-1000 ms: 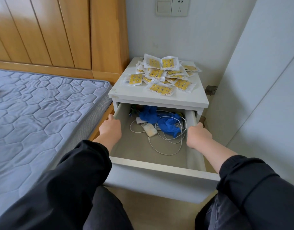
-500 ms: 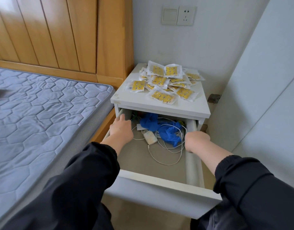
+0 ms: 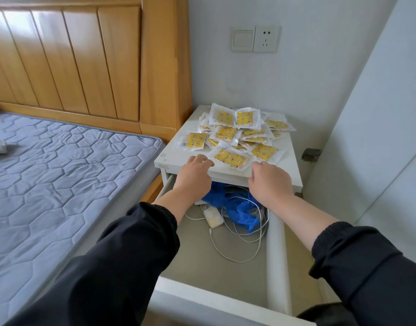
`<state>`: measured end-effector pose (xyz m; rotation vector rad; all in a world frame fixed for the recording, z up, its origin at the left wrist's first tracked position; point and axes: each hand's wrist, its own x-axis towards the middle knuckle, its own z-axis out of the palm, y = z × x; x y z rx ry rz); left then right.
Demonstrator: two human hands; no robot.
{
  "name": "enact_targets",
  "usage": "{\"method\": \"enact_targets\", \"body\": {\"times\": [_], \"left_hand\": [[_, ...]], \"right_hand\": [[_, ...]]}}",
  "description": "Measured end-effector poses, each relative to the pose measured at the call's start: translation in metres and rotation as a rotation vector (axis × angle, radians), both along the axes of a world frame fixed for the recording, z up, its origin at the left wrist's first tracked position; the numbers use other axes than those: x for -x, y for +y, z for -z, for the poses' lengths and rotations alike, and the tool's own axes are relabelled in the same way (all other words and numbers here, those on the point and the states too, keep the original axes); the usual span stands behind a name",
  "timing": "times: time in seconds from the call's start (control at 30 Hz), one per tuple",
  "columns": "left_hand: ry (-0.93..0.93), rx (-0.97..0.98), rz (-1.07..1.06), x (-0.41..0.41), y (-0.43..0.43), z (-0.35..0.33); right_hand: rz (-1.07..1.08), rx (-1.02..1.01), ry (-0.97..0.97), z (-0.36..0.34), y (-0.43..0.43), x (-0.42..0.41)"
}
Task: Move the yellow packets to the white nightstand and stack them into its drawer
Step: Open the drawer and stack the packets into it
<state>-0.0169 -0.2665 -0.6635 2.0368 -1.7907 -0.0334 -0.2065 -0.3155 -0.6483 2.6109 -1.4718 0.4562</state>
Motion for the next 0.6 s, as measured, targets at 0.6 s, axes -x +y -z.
{"method": "enact_targets", "body": {"times": [0.6], "left_hand": [[0.008, -0.088, -0.243, -0.064, -0.103, 0.013]], "right_hand": [[-0.075, -0.016, -0.279, 0.020, -0.097, -0.032]]}}
